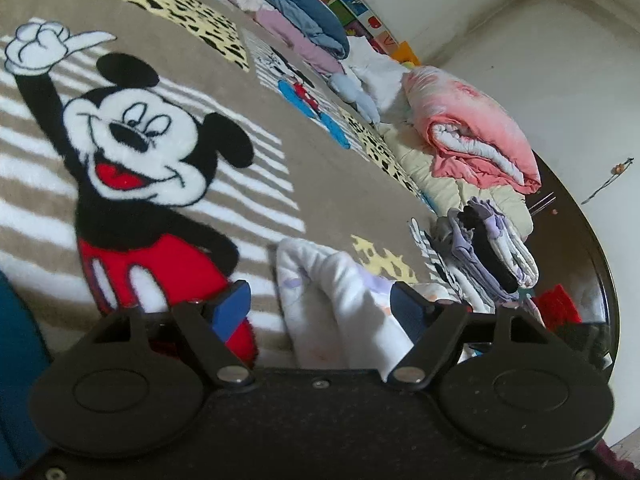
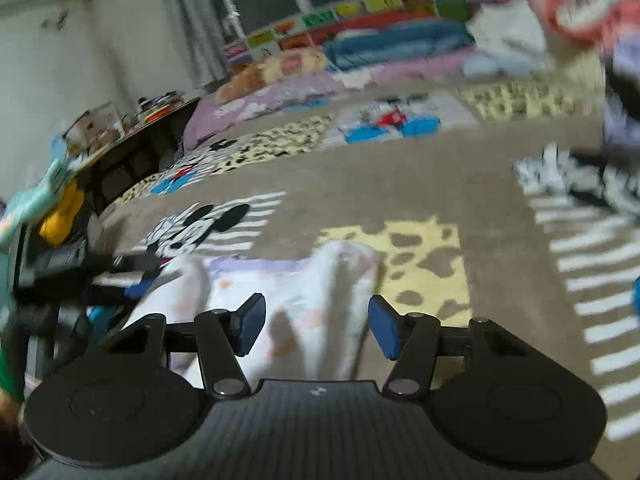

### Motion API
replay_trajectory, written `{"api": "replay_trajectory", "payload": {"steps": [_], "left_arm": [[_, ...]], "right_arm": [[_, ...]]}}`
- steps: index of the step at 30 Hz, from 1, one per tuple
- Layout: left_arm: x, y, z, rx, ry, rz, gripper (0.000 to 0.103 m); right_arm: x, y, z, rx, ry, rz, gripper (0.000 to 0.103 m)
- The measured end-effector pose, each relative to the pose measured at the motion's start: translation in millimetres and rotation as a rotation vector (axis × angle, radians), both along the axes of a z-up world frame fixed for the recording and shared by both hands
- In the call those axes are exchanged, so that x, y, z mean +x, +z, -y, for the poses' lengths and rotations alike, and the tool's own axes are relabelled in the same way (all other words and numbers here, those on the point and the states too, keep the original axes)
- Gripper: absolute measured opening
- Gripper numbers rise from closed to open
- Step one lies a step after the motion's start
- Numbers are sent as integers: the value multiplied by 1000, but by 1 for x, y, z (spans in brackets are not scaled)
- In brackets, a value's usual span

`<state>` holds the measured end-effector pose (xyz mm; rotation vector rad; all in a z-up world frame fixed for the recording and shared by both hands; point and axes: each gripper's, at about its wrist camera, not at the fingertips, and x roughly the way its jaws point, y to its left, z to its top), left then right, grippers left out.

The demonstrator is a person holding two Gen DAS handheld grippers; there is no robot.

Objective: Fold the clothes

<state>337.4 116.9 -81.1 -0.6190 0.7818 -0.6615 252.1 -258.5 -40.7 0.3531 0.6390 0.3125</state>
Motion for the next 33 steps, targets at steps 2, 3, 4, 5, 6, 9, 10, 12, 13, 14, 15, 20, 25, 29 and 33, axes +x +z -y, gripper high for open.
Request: {"api": "replay_trajectory", "payload": {"steps": [2, 3, 4, 5, 6, 9, 10, 12, 13, 14, 15, 20, 25, 29, 33], "left_arm": [[4, -2, -1, -16, -4, -8, 77], [7, -2, 1, -16, -10, -10, 77], [10, -3, 3, -15, -17, -12, 77], [13, -3, 5, -13, -23, -12, 77], [15, -3, 8, -6, -31, -7, 77], [22, -4, 17, 6, -63, 9, 77], [25, -5, 18, -1, -72, 9, 77], [30, -6, 20, -20, -90, 6, 77], [32, -7, 20, -30, -97, 2, 77], [33, -7, 21, -31, -100, 1, 77], [35, -7, 22, -32, -104, 1, 77], [41, -9, 25, -35, -122, -3, 59], [36, -1, 29, 3, -114, 42, 32], [22, 14, 31, -1, -96, 134, 31], [3, 35, 36, 14, -83, 246, 31]], "right_arm": [[21, -20, 16, 123, 12, -39, 59], [28, -29, 21, 180, 19, -58, 60], [36, -38, 26, 232, 25, -73, 61], [42, -47, 31, 284, 35, -85, 64], [47, -53, 33, 324, 50, -90, 65], [59, -62, 38, 411, 106, -104, 65], [63, -63, 40, 435, 122, -111, 64], [71, -64, 41, 463, 144, -120, 64], [75, -64, 42, 474, 154, -123, 64], [79, -64, 42, 485, 164, -127, 64], [82, -65, 41, 487, 175, -128, 64], [86, -63, 38, 490, 219, -117, 59], [85, -62, 39, 506, 218, -109, 36], [73, -48, 37, 467, 203, -46, 32], [56, -23, 34, 417, 208, 61, 32]]}}
